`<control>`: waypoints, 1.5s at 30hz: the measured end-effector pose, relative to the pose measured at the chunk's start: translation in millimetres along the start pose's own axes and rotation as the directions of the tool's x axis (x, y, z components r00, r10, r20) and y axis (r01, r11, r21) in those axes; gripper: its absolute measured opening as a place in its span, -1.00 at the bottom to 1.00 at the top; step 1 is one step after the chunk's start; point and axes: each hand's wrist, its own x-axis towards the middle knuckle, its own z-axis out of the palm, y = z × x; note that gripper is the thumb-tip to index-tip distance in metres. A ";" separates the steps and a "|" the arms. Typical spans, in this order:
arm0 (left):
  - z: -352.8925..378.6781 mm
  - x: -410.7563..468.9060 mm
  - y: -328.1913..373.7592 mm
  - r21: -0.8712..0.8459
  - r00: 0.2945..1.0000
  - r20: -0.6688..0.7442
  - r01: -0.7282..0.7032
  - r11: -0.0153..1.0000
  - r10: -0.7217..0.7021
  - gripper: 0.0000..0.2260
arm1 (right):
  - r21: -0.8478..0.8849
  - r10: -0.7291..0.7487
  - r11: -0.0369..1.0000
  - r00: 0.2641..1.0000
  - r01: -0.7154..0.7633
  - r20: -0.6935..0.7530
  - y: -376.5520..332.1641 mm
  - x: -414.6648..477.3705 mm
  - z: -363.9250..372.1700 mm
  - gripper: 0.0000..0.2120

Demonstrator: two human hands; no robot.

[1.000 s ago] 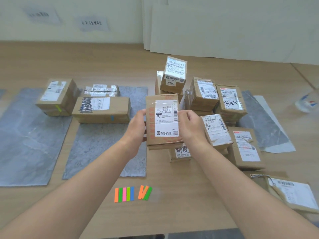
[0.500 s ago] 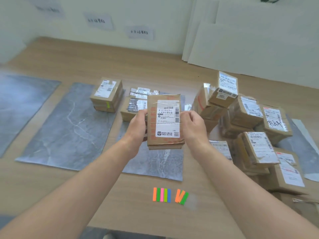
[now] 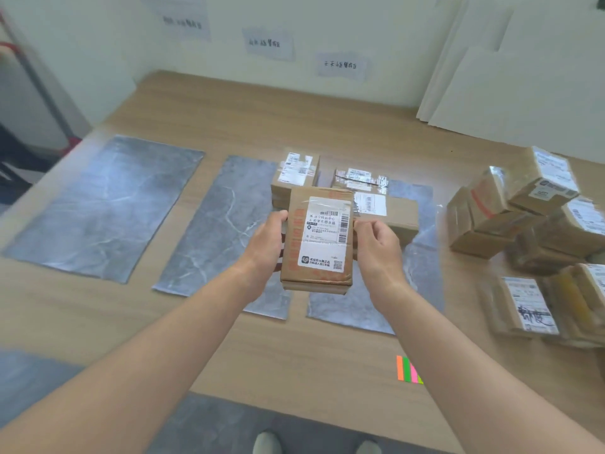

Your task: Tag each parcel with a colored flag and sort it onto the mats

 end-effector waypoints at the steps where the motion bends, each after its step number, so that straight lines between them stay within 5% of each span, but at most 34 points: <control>1: -9.8 -1.6 -0.9 0.005 1.000 -0.002 0.007 1.000 -0.007 -0.66 | 0.001 0.002 1.000 1.000 -0.002 0.006 0.7 -4.0 9.1 -0.77; 22: -85.6 -33.2 -84.7 0.005 0.982 -0.057 0.183 0.983 -0.182 -0.66 | -0.197 0.102 0.977 0.988 -0.078 0.115 74.9 -64.0 76.1 -0.69; 35: -144.0 -16.3 -138.7 0.094 0.951 0.115 0.278 0.956 -0.288 -0.67 | -0.081 0.310 0.947 0.951 -0.310 -0.012 124.3 -115.6 129.8 -0.64; 45: -149.7 -9.5 -165.4 0.101 0.946 0.126 0.287 0.952 -0.299 -0.68 | -0.069 0.326 0.943 0.946 -0.325 -0.003 146.5 -119.2 141.6 -0.52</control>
